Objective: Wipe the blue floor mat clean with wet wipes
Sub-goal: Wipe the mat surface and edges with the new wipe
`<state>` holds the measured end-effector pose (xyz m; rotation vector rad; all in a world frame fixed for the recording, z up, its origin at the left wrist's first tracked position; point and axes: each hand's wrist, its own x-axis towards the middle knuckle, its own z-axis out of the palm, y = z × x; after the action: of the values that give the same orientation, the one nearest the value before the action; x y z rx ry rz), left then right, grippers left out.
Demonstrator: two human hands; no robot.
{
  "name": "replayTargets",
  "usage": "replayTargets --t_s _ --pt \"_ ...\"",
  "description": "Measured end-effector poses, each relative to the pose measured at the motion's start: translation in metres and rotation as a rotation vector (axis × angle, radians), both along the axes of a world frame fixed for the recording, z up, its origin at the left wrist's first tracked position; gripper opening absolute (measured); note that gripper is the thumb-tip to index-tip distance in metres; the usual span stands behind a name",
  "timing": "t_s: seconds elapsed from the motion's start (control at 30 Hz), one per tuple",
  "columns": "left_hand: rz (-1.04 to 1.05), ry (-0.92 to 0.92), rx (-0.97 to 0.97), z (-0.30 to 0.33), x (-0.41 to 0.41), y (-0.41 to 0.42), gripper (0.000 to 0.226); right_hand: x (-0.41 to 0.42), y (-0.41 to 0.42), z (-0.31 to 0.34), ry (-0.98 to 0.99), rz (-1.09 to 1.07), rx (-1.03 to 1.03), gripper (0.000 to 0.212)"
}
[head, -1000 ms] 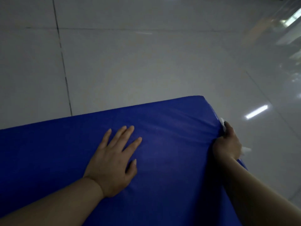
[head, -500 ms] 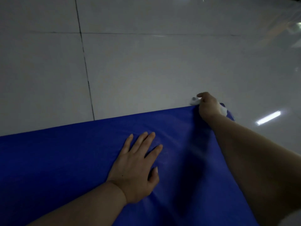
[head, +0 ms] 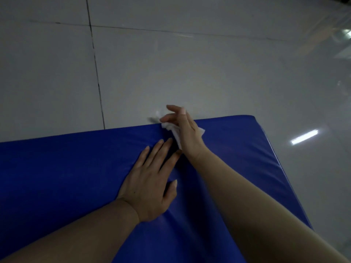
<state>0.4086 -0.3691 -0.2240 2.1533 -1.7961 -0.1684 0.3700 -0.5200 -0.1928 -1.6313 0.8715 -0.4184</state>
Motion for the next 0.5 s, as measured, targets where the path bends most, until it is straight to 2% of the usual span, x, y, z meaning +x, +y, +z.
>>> replayTargets --t_s 0.07,0.17,0.23,0.3,0.37,0.43,0.5 --pt "0.01 0.006 -0.023 -0.001 0.0 0.0 0.065 0.0 0.001 0.009 -0.056 -0.019 0.114 0.054" --pt "0.016 0.018 -0.035 -0.002 -0.001 -0.001 0.065 -0.007 -0.003 0.038 -0.079 -0.077 0.076 0.059" --pt "0.018 0.02 -0.047 -0.003 -0.001 -0.002 0.065 -0.022 0.007 0.049 -0.145 -0.283 -0.009 0.039" --pt "0.017 0.032 -0.058 -0.004 -0.001 0.0 0.063 -0.037 0.033 0.047 -0.169 -0.647 -0.03 0.022" --pt "0.022 0.076 -0.073 -0.005 -0.001 0.0 0.061 -0.047 0.06 0.024 0.042 -0.878 -0.074 0.025" --pt "0.039 0.13 -0.092 -0.003 -0.001 -0.002 0.057 -0.05 0.081 -0.001 0.347 -0.809 -0.344 0.033" --pt "0.061 0.211 -0.142 0.0 -0.001 -0.003 0.052 -0.047 0.086 -0.022 0.448 -0.72 -0.584 0.034"
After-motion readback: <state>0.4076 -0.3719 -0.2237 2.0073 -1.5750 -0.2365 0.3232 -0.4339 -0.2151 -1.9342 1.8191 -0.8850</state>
